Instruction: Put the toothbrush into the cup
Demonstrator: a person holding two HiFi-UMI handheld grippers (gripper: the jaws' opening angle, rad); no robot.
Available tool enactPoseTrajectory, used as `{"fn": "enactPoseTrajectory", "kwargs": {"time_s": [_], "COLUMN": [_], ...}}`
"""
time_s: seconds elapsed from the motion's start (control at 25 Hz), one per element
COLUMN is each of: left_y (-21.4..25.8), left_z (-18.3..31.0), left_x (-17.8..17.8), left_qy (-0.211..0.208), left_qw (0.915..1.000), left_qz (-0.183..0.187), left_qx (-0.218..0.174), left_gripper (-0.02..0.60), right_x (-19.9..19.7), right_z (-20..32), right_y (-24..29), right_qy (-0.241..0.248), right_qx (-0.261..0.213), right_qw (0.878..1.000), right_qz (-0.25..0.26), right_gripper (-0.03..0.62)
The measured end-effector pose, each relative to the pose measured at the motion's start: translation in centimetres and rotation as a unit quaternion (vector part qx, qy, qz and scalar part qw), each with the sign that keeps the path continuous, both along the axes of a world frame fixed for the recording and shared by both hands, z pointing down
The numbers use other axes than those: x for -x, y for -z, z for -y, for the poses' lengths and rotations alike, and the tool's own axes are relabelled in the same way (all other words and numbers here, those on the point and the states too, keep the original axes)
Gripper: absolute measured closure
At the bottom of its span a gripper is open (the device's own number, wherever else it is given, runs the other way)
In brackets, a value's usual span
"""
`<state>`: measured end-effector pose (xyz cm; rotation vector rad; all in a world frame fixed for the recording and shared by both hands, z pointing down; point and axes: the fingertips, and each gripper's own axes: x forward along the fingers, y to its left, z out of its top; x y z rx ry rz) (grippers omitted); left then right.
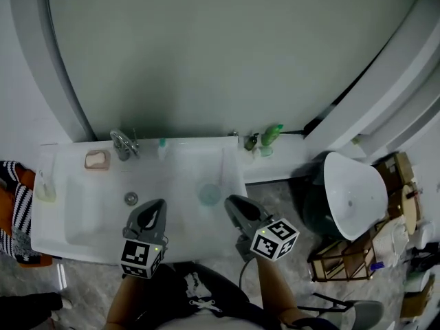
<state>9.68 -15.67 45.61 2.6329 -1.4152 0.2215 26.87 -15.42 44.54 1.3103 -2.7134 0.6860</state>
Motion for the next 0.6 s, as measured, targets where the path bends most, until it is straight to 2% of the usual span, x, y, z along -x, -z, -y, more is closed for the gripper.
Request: {"fn": "enactPoseTrajectory", "kwargs": {"time_s": [0.32, 0.6], "left_y": [-1.4, -2.6], "left_z": [1.6, 3.2], "left_x": [-2.7, -3.7], "left_qy": [0.011, 0.005], "left_qw": [0.9998, 0.9992], "left_qz": [0.009, 0.018], "left_qx": [0.015, 0.036], "left_gripper": [0.581, 0.581], "right_x": [-2.5, -3.6], "right_z": [5.8, 11.6], "right_y": [-3.6, -8.4], "right_qy": [0.017, -0.004], "right_qx": [0.057, 0.118], "right_qw": [0.997, 0.991], "right_qz": [-0.044, -0.069], "right_gripper": [0.497, 0.497]}}
